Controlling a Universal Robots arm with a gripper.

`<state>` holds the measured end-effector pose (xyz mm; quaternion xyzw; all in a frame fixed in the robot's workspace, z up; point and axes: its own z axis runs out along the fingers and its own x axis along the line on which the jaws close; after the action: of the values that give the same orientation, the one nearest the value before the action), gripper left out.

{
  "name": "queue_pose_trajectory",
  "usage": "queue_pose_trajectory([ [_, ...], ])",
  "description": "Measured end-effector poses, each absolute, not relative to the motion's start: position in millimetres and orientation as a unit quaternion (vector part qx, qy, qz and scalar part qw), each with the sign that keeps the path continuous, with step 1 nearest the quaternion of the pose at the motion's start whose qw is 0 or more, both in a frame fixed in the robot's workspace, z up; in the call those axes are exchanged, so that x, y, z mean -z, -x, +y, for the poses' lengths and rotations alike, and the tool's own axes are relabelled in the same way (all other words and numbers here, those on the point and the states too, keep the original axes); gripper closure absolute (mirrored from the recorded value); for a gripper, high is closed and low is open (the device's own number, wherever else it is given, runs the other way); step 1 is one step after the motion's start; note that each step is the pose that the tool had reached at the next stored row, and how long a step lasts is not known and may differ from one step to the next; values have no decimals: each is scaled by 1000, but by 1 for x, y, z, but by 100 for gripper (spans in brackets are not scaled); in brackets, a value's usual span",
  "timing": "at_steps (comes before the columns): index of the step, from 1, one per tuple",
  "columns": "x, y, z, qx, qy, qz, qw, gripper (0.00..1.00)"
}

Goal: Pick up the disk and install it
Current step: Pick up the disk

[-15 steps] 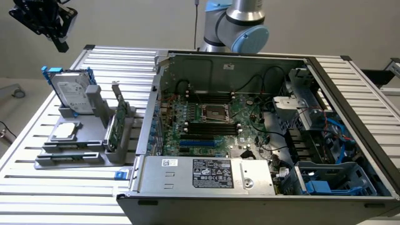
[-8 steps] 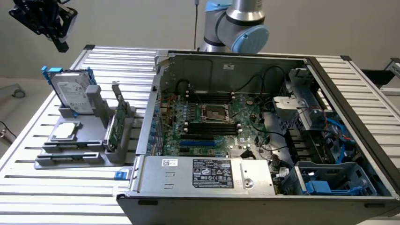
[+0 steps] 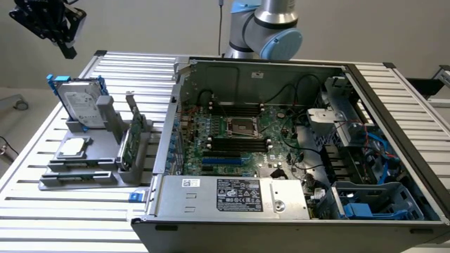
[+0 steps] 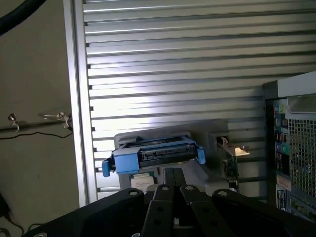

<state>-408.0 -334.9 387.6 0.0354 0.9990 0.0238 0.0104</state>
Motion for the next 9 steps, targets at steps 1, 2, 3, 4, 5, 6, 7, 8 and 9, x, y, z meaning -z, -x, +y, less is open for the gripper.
queue_pose_trajectory([
  [1, -388, 410, -335, -24, -35, 999, 10, 89],
  [2, -388, 411, -335, -24, -35, 999, 10, 89],
  [3, -388, 413, -334, -24, -35, 999, 10, 89],
  [4, -387, 415, -334, -24, -35, 999, 10, 89],
  [5, -387, 418, -333, -24, -35, 999, 10, 89],
  [6, -387, 421, -332, -24, -35, 999, 10, 89],
  [7, -387, 424, -330, -24, -35, 999, 10, 89],
  [8, -387, 427, -329, -24, -35, 999, 10, 89],
  [9, -387, 430, -327, -24, -35, 999, 10, 89],
])
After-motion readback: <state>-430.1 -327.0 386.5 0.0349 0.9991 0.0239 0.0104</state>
